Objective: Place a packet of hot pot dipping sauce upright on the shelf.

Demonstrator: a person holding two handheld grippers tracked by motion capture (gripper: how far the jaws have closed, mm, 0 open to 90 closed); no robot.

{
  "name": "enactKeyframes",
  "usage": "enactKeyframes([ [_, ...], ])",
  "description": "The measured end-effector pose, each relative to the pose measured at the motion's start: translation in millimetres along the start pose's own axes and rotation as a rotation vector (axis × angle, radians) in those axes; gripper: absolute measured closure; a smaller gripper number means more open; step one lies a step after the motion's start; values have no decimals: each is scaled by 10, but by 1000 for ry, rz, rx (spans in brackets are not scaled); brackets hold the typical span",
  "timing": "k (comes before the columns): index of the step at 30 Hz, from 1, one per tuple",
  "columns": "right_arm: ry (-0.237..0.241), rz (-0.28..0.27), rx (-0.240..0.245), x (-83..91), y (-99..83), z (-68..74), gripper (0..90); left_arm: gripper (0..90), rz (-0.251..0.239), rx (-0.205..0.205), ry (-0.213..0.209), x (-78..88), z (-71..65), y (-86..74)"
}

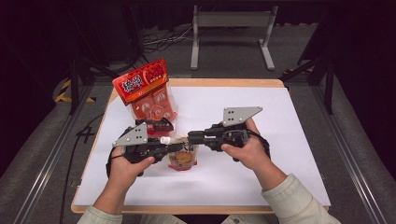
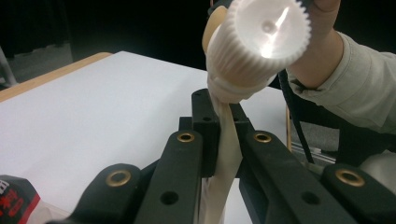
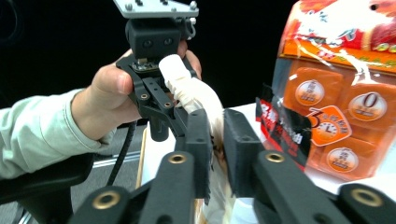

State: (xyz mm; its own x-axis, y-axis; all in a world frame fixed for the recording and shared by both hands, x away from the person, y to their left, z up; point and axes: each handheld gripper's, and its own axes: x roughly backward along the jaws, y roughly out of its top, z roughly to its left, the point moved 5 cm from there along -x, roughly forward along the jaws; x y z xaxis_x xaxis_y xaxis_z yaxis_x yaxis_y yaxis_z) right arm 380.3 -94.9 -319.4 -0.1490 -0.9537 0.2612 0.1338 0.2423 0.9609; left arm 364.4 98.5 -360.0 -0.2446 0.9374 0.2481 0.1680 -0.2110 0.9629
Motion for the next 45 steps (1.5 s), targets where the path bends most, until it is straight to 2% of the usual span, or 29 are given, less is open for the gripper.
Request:
enactKeyframes([
  [1,-4,-3,-3,23,2,-3,770,878,3,-14,1,4,16,10],
  [4,-42,-5,-14,104,-11,-17,696,879,6,-23,-1,26,41,41],
  [6,-66,-1,-12,165,-45,-24,680,879,30,-52,-5,54,69,70],
  [9,-83,-1,-17,245,-99,-31,668,878,26,-70,-22,113,123,117],
  [14,-111,2,-39,410,-204,-53,667,878,0,-72,-32,198,201,155],
  [16,-123,-13,-55,480,-235,-75,659,876,-6,-50,-25,216,234,158],
  [18,-131,-29,-76,535,-263,-88,654,876,-21,-43,-11,242,271,166],
  [23,-175,-30,-85,654,-355,-136,649,877,-40,-31,31,330,318,183],
  [28,-207,-25,-87,753,-437,-163,643,875,-37,-49,41,420,327,207],
  [29,-212,-23,-84,764,-450,-170,642,875,-30,-56,60,455,336,212],
  [36,-228,-6,-97,826,-535,-208,644,875,-74,-52,122,609,435,214],
  [40,-231,-15,-95,846,-511,-199,645,875,-68,-47,171,679,503,182],
  [45,-237,-18,-96,887,-507,-209,645,875,-69,-52,209,713,557,160],
])
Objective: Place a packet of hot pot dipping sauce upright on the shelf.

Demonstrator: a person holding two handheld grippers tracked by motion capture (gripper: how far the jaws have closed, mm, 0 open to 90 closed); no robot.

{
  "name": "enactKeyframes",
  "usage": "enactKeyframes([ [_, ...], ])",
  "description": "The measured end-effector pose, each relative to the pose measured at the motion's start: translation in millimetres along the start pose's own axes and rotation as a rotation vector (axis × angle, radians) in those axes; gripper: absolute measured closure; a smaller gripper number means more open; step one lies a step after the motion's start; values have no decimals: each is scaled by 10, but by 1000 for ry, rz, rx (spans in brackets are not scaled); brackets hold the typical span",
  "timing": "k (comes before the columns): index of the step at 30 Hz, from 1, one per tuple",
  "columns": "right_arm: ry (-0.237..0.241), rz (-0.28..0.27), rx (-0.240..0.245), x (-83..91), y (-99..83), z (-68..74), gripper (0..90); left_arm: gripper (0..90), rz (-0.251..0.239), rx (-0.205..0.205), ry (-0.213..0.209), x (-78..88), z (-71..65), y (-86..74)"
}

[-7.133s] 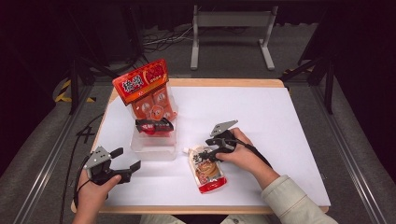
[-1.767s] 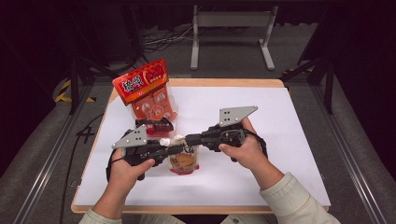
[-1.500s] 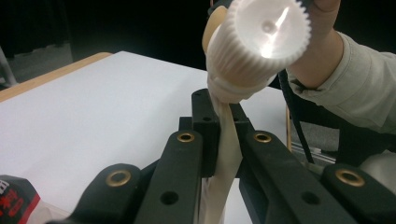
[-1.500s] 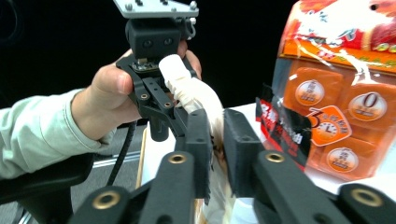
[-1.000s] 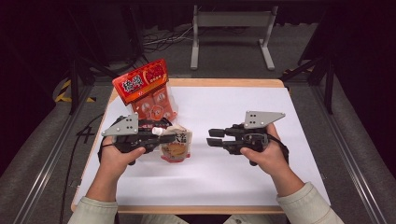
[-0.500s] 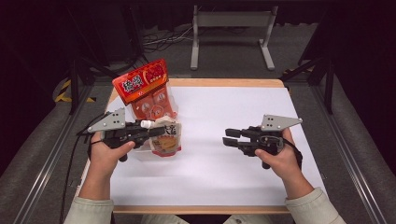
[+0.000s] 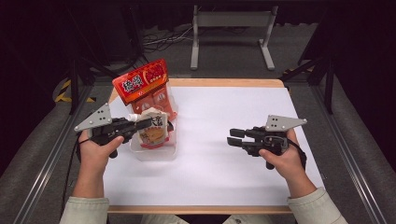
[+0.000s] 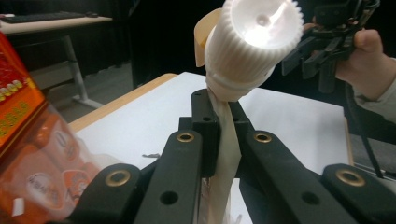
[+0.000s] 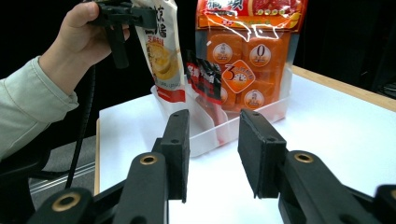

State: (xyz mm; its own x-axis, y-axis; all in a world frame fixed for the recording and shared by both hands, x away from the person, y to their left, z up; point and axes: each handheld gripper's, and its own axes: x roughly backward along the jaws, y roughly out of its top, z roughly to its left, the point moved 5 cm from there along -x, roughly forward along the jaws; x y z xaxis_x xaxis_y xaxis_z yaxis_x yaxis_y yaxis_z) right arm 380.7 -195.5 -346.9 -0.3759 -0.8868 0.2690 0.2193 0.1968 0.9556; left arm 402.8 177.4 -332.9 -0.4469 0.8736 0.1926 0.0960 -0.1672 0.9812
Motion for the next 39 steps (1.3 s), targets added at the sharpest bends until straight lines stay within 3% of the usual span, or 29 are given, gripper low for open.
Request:
enactKeyframes([
  [12,-43,-29,-17,207,25,-109,648,874,0,-22,62,20,94,-112],
  [27,-56,-34,-28,281,14,-184,649,872,8,50,45,-23,148,-367],
  [39,-57,-35,-32,283,11,-207,648,864,53,83,51,-73,132,-570],
])
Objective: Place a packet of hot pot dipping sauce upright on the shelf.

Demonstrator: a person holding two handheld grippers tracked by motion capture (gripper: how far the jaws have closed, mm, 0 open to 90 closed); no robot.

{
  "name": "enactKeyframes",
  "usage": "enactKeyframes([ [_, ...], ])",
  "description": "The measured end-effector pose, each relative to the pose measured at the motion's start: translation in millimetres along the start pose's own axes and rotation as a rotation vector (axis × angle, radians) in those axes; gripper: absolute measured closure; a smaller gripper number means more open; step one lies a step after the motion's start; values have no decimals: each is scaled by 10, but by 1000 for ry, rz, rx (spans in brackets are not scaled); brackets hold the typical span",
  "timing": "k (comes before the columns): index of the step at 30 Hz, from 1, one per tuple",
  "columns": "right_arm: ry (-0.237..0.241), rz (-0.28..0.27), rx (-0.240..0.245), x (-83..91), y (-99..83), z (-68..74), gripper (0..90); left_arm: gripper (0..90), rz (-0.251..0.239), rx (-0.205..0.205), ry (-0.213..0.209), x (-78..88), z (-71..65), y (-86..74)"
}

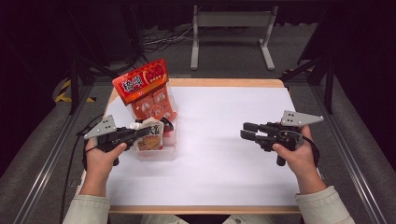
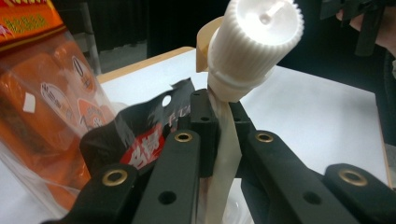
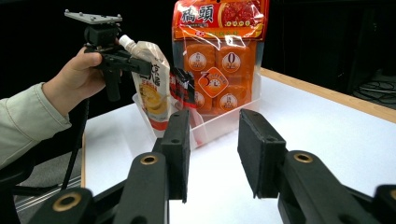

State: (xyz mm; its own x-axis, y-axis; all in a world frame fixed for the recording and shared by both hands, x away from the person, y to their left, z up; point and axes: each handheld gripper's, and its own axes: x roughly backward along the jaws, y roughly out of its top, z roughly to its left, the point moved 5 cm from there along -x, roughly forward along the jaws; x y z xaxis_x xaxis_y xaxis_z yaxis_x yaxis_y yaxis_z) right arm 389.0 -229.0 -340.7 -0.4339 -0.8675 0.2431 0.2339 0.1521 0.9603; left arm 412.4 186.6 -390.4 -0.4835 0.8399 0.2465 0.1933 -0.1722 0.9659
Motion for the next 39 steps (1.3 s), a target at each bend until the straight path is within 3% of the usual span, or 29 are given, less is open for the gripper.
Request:
enactKeyframes([
  [12,13,1,-2,-25,-6,13,648,864,32,24,12,-34,15,-155],
  [17,16,3,-3,-31,-11,14,644,843,41,57,2,-35,31,-218],
  [25,18,6,-5,-47,-23,14,635,816,55,69,45,68,77,-256],
  [30,19,9,-4,-59,-27,19,632,745,46,82,53,99,81,-276],
  [31,19,8,-4,-59,-25,21,631,707,49,84,70,98,76,-272],
  [32,17,7,-2,-56,-21,21,625,577,56,89,89,101,69,-268],
  [36,6,4,2,-43,-20,14,603,341,64,87,122,136,27,-242],
  [39,-8,1,4,-34,-29,8,556,271,61,80,139,182,-4,-230],
])
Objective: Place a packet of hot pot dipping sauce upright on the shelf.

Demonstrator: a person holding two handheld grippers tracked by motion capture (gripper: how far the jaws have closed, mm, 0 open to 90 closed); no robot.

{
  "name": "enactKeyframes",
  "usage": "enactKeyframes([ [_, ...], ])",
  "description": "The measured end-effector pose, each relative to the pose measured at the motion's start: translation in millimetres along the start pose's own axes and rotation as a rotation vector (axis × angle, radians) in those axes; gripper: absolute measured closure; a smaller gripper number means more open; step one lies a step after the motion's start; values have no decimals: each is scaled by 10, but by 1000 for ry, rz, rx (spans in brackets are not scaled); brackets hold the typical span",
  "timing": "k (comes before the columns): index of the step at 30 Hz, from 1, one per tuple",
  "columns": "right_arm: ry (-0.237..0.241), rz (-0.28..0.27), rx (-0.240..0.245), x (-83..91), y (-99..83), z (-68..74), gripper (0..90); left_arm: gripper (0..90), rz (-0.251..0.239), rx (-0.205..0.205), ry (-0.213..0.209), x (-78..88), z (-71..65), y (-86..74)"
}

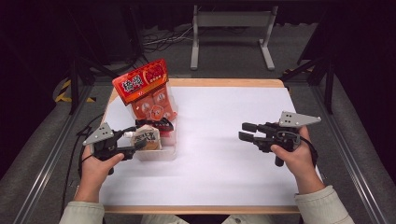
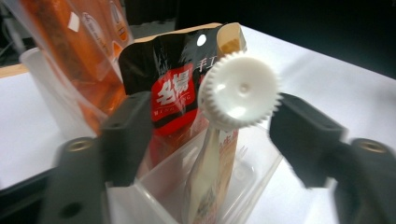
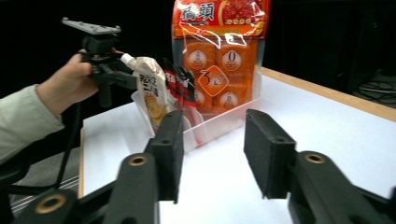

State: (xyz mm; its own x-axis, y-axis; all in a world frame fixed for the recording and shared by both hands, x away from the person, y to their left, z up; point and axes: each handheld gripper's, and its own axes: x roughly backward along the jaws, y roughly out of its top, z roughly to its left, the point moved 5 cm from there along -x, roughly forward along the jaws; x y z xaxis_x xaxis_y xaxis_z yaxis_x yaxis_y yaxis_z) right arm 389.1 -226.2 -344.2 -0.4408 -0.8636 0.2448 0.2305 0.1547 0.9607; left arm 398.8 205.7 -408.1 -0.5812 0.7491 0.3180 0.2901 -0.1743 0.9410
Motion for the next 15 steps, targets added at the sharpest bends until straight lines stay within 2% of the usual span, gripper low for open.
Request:
enactKeyframes([
  [2,-18,-2,8,11,-10,-5,494,192,7,-7,19,45,-13,-6],
  [3,-39,-11,19,29,-13,-5,437,115,-2,-8,42,88,-24,-7],
  [4,-39,-11,19,29,-13,-5,437,90,-2,-8,42,88,-24,-7],
  [8,-109,-26,44,112,-44,-30,352,49,2,-6,80,234,-77,-36],
  [13,-172,-20,51,225,-129,-76,326,36,-4,21,94,375,-143,-88],
  [15,-196,-13,55,271,-167,-94,315,34,11,25,107,413,-151,-130],
])
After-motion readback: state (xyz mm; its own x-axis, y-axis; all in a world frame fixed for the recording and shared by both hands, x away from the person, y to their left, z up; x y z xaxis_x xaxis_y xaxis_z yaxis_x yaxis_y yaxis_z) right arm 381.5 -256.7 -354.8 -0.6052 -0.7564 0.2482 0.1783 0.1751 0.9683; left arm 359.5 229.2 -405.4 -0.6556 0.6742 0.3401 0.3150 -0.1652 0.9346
